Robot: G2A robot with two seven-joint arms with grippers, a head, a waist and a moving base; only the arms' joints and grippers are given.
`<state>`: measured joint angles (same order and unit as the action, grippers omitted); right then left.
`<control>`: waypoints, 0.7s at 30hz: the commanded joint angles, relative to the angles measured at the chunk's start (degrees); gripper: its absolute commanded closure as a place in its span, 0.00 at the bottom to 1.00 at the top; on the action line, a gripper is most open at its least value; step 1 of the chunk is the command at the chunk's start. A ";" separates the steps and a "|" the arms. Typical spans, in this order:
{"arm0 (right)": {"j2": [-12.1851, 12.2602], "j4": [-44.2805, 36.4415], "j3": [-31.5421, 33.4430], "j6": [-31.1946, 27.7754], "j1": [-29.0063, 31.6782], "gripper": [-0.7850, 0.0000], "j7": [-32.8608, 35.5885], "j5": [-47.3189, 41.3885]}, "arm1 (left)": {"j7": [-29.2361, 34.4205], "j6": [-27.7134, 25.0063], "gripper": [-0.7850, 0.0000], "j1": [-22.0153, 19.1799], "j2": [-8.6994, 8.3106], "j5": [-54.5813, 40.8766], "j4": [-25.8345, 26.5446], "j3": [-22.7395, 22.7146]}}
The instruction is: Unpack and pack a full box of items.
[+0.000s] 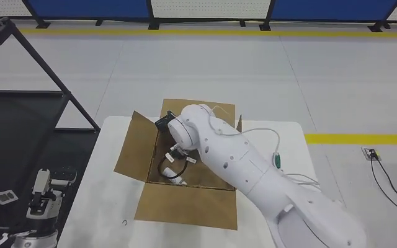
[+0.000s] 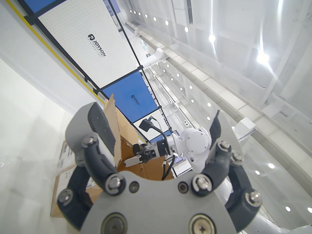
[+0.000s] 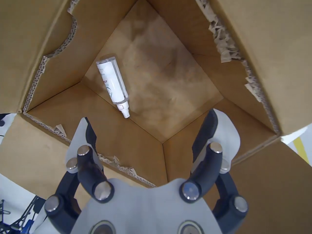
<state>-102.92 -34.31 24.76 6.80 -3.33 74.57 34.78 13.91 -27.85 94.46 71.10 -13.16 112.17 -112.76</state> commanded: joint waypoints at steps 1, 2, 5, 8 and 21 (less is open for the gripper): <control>-0.57 2.14 0.06 0.34 0.02 0.00 -0.02 -0.84 | 0.00 0.00 0.00 0.00 0.00 0.00 0.00 0.00; -0.57 2.14 0.06 0.34 0.02 0.00 -0.02 -0.84 | 0.00 0.00 0.00 0.00 0.00 0.00 0.00 0.00; -0.57 2.14 0.06 0.34 0.02 0.00 -0.02 -0.84 | 0.00 0.00 0.00 0.00 0.00 0.00 0.00 0.00; -0.57 2.14 0.06 0.34 0.02 0.00 -0.02 -0.84 | 0.00 0.00 0.00 0.00 0.00 0.00 0.00 0.00; -0.94 7.98 1.16 -8.83 3.50 0.00 -8.95 -1.64 | -6.52 6.30 0.00 -3.78 0.32 4.70 -0.50 2.87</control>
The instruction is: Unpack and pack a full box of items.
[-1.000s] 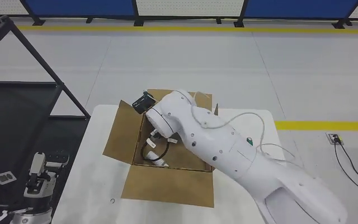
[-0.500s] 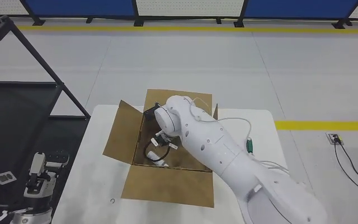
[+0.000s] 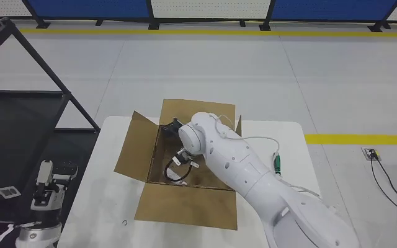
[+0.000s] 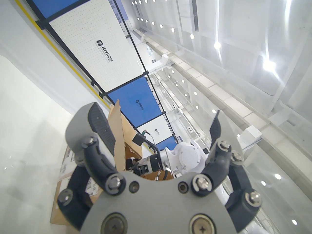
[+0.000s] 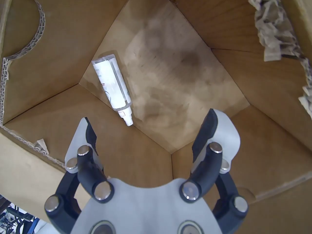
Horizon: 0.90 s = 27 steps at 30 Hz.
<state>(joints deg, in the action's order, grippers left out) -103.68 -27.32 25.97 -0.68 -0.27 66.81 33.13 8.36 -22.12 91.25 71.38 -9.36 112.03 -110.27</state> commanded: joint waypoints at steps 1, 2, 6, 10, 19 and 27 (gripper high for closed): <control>-0.38 2.02 -0.19 -2.12 0.74 0.00 -1.93 0.25 | -1.60 1.08 0.00 -1.09 0.08 1.45 -0.59 0.79; -0.60 2.98 -0.27 -2.71 1.14 0.00 -2.87 0.33 | -2.47 1.66 0.00 -1.61 0.12 1.99 -0.84 1.09; -1.49 6.58 -0.58 -6.20 2.22 0.00 -5.74 0.71 | -5.15 2.69 0.00 -2.85 0.35 3.06 -1.12 2.60; -2.23 9.95 -0.64 -10.64 2.67 0.00 -6.47 0.69 | -7.19 3.53 0.00 -3.40 0.61 4.22 -0.98 4.31; -3.14 13.49 -1.02 -20.42 2.14 0.00 -3.93 2.06 | -10.93 4.86 0.00 -4.31 1.13 7.07 -0.50 7.33; -3.45 15.59 -1.24 -22.01 1.69 0.00 -4.24 3.95 | -11.36 5.28 0.00 -3.72 1.32 8.36 0.14 7.52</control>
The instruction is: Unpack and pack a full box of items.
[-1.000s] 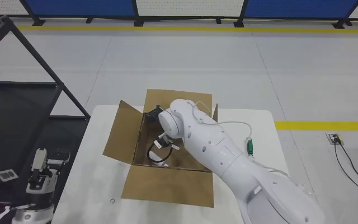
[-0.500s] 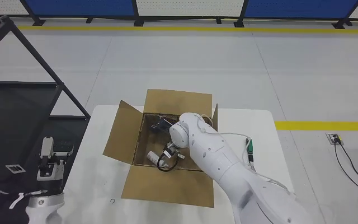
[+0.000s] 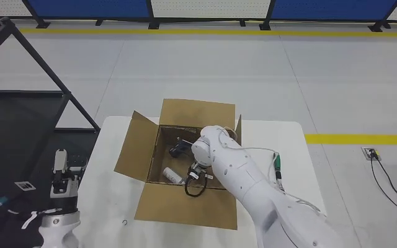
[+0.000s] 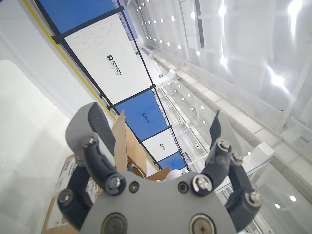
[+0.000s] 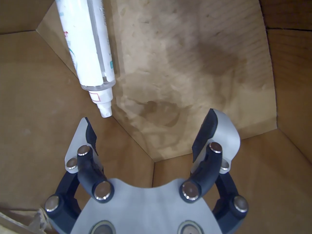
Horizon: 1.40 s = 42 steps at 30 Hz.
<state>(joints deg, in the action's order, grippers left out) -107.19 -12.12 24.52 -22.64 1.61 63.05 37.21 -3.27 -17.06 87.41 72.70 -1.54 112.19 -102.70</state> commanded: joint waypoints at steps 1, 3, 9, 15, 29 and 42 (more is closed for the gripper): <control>0.15 0.70 0.47 -0.35 -0.32 0.00 -1.18 -0.38 | 0.62 0.44 0.00 0.18 -0.04 1.47 -0.17 -0.19; 0.35 1.12 0.76 -1.09 -0.54 0.00 -2.41 -0.41 | 1.59 0.79 0.00 0.21 -0.12 2.95 -0.70 -0.35; 0.85 1.34 1.32 -2.94 -0.20 0.00 -4.43 -0.21 | 6.28 1.22 0.00 0.22 -0.50 8.82 -3.34 -0.25; 1.29 1.33 1.77 -3.37 0.04 0.00 -5.12 0.14 | 6.87 0.66 0.00 -0.60 -0.55 16.55 -4.85 2.88; 2.49 0.73 2.87 -3.69 1.01 0.00 -6.84 0.93 | -1.25 -0.91 0.46 2.91 -0.34 35.84 -3.33 7.02; 3.28 -1.24 3.54 -3.37 2.29 0.00 -7.16 2.16 | -1.71 -0.32 0.91 4.20 -0.11 35.47 -2.56 8.12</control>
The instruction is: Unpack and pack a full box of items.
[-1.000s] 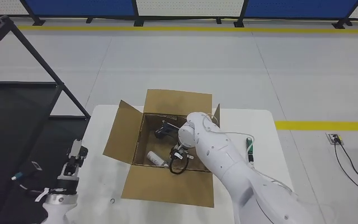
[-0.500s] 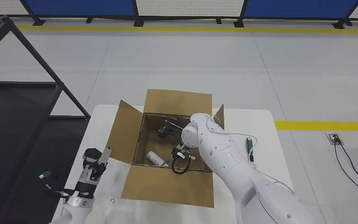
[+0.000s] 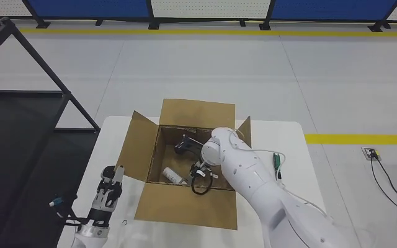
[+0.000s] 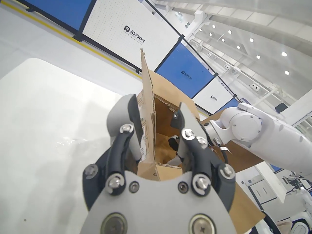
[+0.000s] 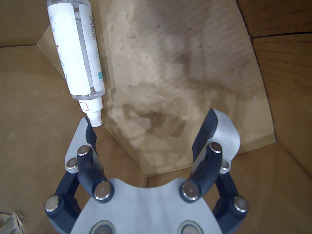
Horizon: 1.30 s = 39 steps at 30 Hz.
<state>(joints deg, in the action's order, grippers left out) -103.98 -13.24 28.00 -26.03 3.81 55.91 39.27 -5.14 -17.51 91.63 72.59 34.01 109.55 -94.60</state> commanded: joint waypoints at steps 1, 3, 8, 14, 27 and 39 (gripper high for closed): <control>0.15 -0.19 0.12 0.12 0.16 0.00 -0.02 0.22 | 0.35 0.44 0.91 0.02 0.03 -0.29 -0.03 0.13; 0.30 -0.40 0.24 0.16 0.32 0.00 -0.06 0.43 | 0.78 0.90 0.98 -0.10 0.07 -1.12 0.12 0.31; 0.71 -1.19 0.51 0.14 0.71 0.00 -0.23 1.05 | 0.76 0.95 1.00 0.67 0.15 -1.67 0.89 0.56; 1.11 -3.25 0.69 -0.30 1.18 0.00 -0.46 2.07 | 0.18 0.02 1.00 2.97 0.25 -2.26 2.32 0.76; 1.74 -8.60 1.35 -1.45 2.41 0.00 0.23 3.32 | -1.07 -2.77 1.00 7.54 0.41 -3.89 4.12 0.61; 1.20 -11.83 1.47 0.23 2.84 0.00 3.29 4.16 | 0.43 -3.02 0.00 7.52 0.45 -9.10 4.10 -0.79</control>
<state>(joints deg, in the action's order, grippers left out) -102.68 -24.94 29.47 -26.15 6.66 58.92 43.38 -5.23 -20.43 99.27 73.05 26.30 113.46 -95.15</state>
